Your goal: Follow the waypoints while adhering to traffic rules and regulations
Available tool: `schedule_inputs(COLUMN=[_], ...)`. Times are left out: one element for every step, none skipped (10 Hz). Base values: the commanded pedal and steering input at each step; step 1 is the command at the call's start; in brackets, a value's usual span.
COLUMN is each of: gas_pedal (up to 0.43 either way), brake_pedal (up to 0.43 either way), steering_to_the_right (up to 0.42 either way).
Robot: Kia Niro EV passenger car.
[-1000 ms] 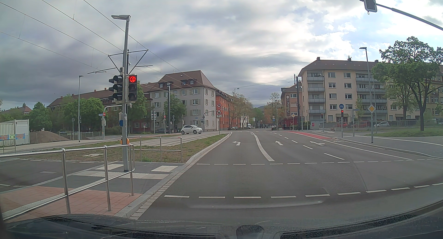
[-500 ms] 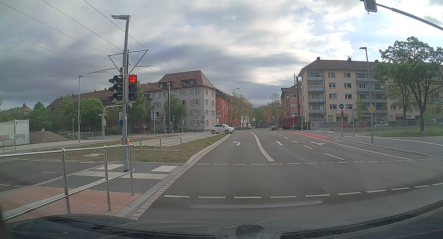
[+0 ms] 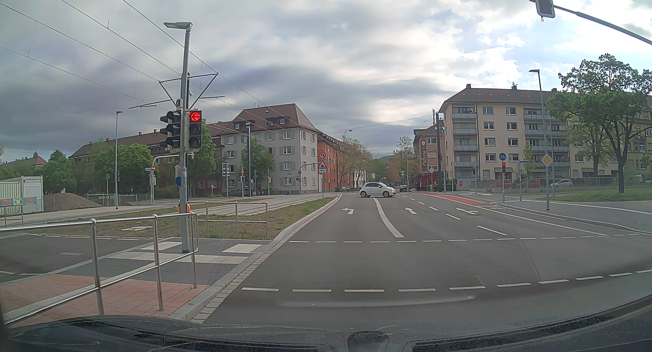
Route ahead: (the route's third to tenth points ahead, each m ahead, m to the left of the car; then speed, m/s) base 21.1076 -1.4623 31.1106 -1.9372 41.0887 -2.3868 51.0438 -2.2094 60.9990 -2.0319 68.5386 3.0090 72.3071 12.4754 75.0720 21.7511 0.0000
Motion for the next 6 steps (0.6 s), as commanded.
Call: schedule_inputs(gas_pedal=[0.0, 0.0, 0.0, 0.0, 0.0, 0.0], brake_pedal=[0.25, 0.244, 0.244, 0.244, 0.244, 0.25], steering_to_the_right=[0.01, 0.01, 0.011, 0.011, 0.01, 0.011])
